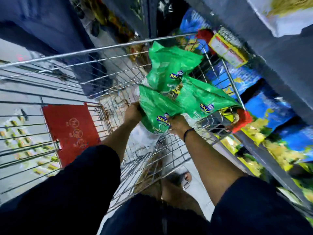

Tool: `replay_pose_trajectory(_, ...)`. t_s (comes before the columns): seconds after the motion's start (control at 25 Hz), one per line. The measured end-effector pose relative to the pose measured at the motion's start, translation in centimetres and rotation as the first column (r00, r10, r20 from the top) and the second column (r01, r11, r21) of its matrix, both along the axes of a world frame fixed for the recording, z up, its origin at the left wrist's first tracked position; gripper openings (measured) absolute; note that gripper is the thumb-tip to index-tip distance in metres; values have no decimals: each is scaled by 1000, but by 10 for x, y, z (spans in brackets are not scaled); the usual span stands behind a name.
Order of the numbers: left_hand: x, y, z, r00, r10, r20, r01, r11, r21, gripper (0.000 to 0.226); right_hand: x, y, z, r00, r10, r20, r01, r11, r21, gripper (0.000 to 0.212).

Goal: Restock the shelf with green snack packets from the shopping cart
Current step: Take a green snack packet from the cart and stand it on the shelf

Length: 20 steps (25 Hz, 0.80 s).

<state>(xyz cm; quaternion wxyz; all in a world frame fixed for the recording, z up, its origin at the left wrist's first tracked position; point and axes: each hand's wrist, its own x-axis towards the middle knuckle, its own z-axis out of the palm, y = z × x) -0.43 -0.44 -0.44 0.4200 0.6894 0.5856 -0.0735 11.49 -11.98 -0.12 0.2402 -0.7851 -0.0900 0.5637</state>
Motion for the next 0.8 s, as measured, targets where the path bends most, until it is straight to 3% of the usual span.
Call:
replay_pose_trajectory(0.16, -7, -10, 45, 991, -26, 132, 2, 984, 180, 17, 7, -17, 74, 989, -90, 118, 67, 980, 188, 33)
replay_pose_trajectory(0.28, 9, -25, 114, 967, -123, 222, 28, 922, 385, 26, 31, -39, 143, 957, -121, 265, 17, 931, 364, 32)
replay_pose_trajectory(0.36, 34, -42, 172, 922, -206, 328, 13, 862, 506, 28, 50, -62, 192, 920, -209, 331, 24, 875, 484, 42)
replay_pose_trajectory(0.56, 116, -95, 279, 694, -440, 570, 36, 812, 583, 26, 118, -150, 316, 781, -410, 472, 4, 759, 652, 31)
replay_pose_trajectory(0.64, 165, -128, 308, 604, -531, 594, 72, 779, 623, 22, 156, -195, 350, 697, -512, 502, 19, 713, 700, 18)
replay_pose_trajectory(0.8, 263, -177, 336, 447, -668, 595, 135, 708, 694, 19, 227, -247, 374, 565, -699, 438, 128, 599, 790, 21)
